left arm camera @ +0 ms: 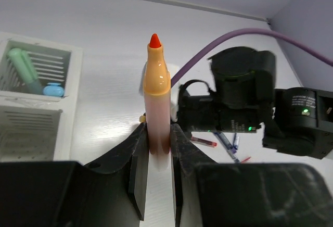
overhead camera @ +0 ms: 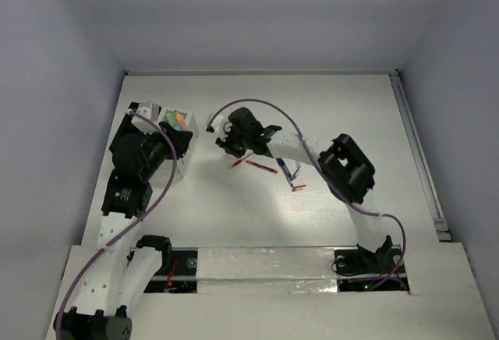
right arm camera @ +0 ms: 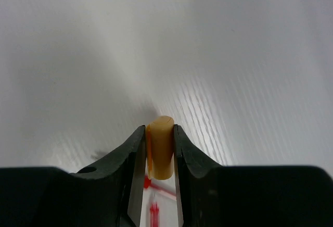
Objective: Sort the stationery into containers
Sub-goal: Pick up the pen cap from the center of the board, then close the pen cap on the pen.
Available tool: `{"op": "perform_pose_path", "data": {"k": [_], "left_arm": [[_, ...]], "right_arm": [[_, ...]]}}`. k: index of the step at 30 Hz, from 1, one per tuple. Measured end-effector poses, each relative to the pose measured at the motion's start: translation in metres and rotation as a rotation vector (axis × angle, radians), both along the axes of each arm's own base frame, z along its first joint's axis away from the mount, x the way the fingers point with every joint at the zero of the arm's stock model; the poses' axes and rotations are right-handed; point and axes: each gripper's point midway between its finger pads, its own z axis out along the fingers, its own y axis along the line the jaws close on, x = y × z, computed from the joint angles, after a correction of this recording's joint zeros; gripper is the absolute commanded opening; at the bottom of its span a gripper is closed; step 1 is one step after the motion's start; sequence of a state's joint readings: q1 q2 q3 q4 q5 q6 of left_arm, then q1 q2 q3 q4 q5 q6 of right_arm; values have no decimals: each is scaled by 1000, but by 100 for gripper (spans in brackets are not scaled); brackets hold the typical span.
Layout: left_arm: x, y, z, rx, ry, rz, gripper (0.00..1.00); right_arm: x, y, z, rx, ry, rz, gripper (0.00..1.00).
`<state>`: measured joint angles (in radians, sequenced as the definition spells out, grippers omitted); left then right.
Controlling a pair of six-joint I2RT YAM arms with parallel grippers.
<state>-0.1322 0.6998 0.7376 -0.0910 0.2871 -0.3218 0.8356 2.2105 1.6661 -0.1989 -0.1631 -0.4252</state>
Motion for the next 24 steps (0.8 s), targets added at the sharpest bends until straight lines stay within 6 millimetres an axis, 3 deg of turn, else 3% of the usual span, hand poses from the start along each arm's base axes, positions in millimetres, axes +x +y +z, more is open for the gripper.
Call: {"op": "perform_pose_path", "data": {"k": [3, 8, 11, 13, 17, 24], "left_arm": [[-3, -11, 7, -21, -25, -66, 0], [-16, -45, 21, -103, -81, -283, 0], [-27, -65, 19, -169, -83, -423, 0], [-36, -76, 23, -211, -89, -507, 0], [-46, -88, 20, -285, -66, -619, 0], [-62, -98, 31, -335, -83, -738, 0]], "right_arm": [[-1, -20, 40, 112, -1, -81, 0], [5, -44, 166, 484, -49, -227, 0], [-14, -54, 236, 710, -52, -234, 0], [-32, -55, 270, 833, -31, -197, 0], [-61, -55, 314, 1028, 71, -92, 0], [-93, -48, 349, 1236, 294, 124, 0]]}}
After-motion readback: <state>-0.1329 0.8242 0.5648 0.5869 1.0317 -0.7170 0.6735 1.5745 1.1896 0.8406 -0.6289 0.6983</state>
